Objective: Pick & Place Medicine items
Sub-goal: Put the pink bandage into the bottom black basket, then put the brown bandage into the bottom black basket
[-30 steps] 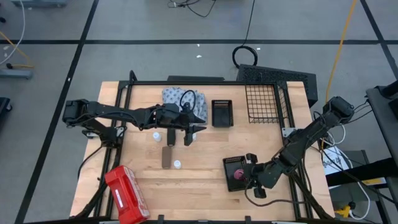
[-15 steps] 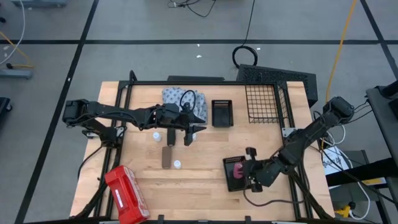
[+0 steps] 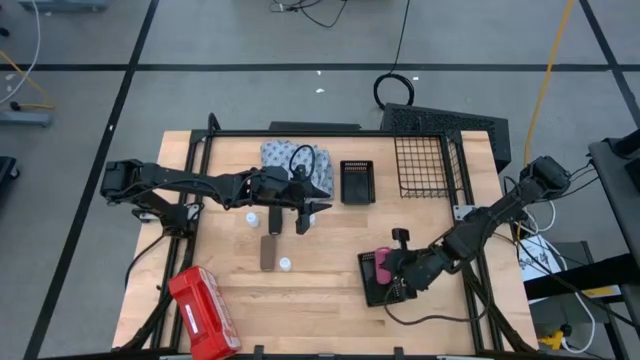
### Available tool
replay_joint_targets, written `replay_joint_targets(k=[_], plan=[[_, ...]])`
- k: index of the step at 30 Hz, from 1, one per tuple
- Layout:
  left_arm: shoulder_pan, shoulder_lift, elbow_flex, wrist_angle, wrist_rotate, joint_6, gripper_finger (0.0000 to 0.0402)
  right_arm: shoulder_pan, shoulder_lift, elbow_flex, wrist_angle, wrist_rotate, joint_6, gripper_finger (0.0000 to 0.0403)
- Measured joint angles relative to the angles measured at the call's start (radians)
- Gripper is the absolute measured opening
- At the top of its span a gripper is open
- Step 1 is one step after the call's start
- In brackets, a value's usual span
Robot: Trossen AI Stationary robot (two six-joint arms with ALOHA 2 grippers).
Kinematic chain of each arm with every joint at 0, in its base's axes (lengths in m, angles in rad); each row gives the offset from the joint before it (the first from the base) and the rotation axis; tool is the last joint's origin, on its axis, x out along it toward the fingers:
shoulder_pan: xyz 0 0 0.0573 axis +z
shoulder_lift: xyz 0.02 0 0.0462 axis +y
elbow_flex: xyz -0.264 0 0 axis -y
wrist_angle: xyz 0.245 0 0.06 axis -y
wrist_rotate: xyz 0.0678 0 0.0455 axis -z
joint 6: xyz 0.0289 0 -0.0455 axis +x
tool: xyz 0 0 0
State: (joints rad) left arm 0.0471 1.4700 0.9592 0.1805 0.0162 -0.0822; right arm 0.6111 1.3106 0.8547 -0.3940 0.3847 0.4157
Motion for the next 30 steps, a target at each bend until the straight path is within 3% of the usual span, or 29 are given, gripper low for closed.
replay_joint_targets(k=[6,9,14,23,30], plan=[[0.0,0.0,0.0,-0.004,0.0,0.0,0.0134,-0.035,0.0,0.0,-0.017,0.209,-0.133,0.0001],[0.0,0.0,0.0,-0.005,0.0,0.0,0.0134,-0.057,0.0,0.0,-0.043,0.238,-0.147,0.0001],[0.0,0.0,0.0,-0.016,0.0,0.0,0.0134,-0.086,0.0,-0.008,-0.108,0.113,-0.118,0.0001],[0.0,0.0,0.0,-0.029,0.0,0.0,0.0134,-0.089,0.0,-0.072,-0.063,0.023,-0.086,0.0001],[0.0,0.0,0.0,-0.029,0.0,0.0,0.0134,-0.088,-0.006,-0.074,-0.007,-0.123,-0.086,0.0001]])
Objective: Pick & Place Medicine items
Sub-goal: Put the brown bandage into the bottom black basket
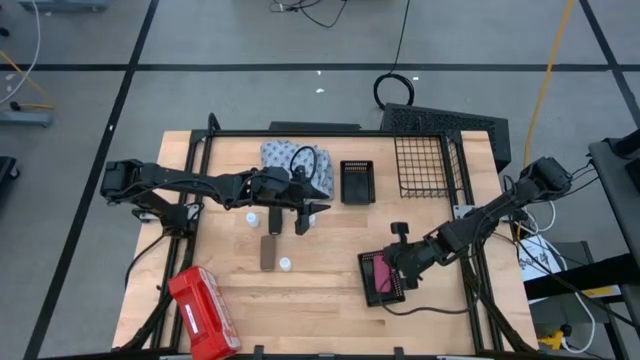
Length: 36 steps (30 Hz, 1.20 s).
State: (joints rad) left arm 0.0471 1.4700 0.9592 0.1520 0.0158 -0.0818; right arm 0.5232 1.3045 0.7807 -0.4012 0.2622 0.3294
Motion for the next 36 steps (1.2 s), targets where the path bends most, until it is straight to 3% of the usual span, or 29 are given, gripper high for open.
replay_joint_targets(k=[7,11,14,20,26,29,36], plan=[[0.0,-0.002,0.0,-0.03,-0.001,0.018,0.0134,0.0,-0.022,0.0,0.046,-0.028,0.005,0.0001],[0.004,-0.079,0.002,-0.141,-0.046,-0.001,0.0134,0.008,-0.086,0.0,0.044,0.008,0.076,0.0001],[0.004,-0.152,0.0,-0.28,-0.131,-0.024,0.0134,0.047,-0.154,-0.011,0.056,0.118,0.069,0.0001],[-0.032,-0.243,-0.069,-0.349,-0.23,-0.153,0.0134,0.109,-0.294,-0.09,0.091,0.35,0.031,0.0],[-0.089,-0.286,-0.148,-0.475,-0.281,-0.389,0.0134,0.127,-0.38,-0.213,0.329,0.552,-0.13,0.0],[-0.144,-0.297,-0.148,-0.581,-0.257,-0.546,0.0133,0.126,-0.411,-0.288,0.477,0.576,-0.245,0.0],[-0.291,-0.288,-0.148,-0.754,-0.048,-0.928,0.0133,0.126,-0.474,-0.441,0.783,0.575,-0.429,0.0]])
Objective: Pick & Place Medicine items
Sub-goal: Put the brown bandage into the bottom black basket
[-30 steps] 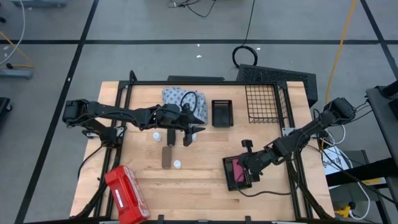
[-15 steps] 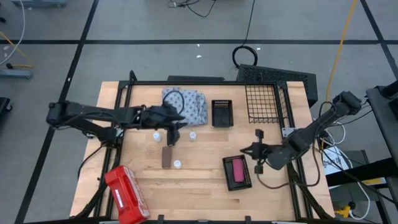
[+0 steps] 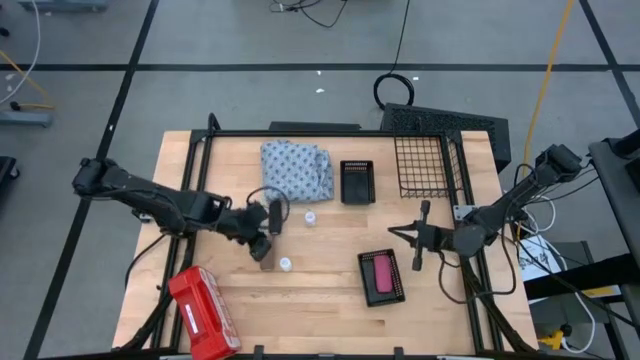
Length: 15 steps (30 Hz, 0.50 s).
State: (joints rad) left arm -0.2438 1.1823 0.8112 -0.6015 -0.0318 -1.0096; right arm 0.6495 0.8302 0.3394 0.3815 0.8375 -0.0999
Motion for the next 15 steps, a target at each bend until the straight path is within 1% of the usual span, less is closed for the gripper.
replay_joint_targets(k=[2,5,8,11,15], plan=[[-0.031,0.011,0.0,-0.036,-0.018,-0.082,0.0134,0.0,-0.012,-0.024,0.072,0.0,-0.053,0.0],[-0.08,0.038,0.0,-0.075,-0.095,-0.173,0.0134,0.0,-0.031,-0.054,0.152,0.0,-0.122,0.0],[-0.125,0.089,0.0,-0.108,-0.143,-0.258,0.0134,0.0,-0.041,-0.07,0.203,0.0,-0.181,0.0],[-0.15,0.142,0.0,-0.095,-0.144,-0.358,0.0146,0.0,-0.047,-0.07,0.233,0.0,-0.229,0.0],[-0.166,0.216,0.0,-0.068,-0.105,-0.469,0.019,0.0,-0.049,-0.07,0.237,0.0,-0.252,0.0]])
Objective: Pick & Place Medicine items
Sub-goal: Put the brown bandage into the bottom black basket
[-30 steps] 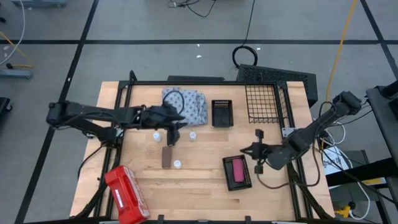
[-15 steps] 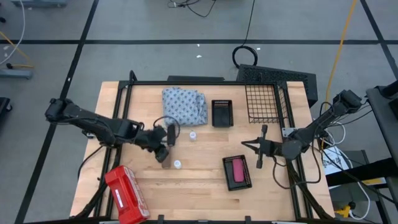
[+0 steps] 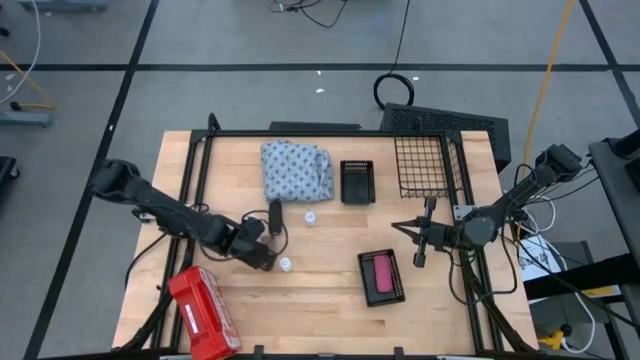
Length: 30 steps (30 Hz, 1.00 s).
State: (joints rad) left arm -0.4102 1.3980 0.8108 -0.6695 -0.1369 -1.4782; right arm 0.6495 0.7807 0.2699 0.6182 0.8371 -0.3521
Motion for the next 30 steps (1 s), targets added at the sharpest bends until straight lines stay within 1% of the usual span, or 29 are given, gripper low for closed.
replay_joint_targets(k=[4,7,10,14,18,24,27,30], plan=[[-0.009,0.064,0.0,0.032,0.03,-0.053,0.0243,0.0,0.0,0.0,-0.005,0.0,0.002,0.0],[-0.009,0.102,0.0,0.045,0.035,-0.112,0.0276,0.0,0.001,0.0,-0.013,0.0,0.04,0.0],[-0.009,0.132,0.0,0.051,0.033,-0.168,0.03,0.0,0.001,0.0,-0.028,-0.002,0.076,0.0],[-0.01,0.171,0.001,0.071,0.03,-0.21,0.0315,0.0,0.002,0.0,-0.036,-0.003,0.128,0.0],[-0.009,0.209,0.004,0.106,0.02,-0.212,0.0312,0.0,0.003,0.0,-0.038,-0.004,0.16,0.0],[-0.01,0.231,0.005,0.117,0.013,-0.202,0.0291,0.0,0.003,0.0,-0.039,-0.004,0.159,0.0],[-0.01,0.232,0.004,0.116,0.011,-0.202,0.0275,0.0,0.003,0.0,-0.039,-0.004,0.159,0.0],[-0.01,0.233,0.003,0.115,0.006,-0.2,0.0249,0.0,0.003,0.0,-0.039,-0.004,0.158,0.0]])
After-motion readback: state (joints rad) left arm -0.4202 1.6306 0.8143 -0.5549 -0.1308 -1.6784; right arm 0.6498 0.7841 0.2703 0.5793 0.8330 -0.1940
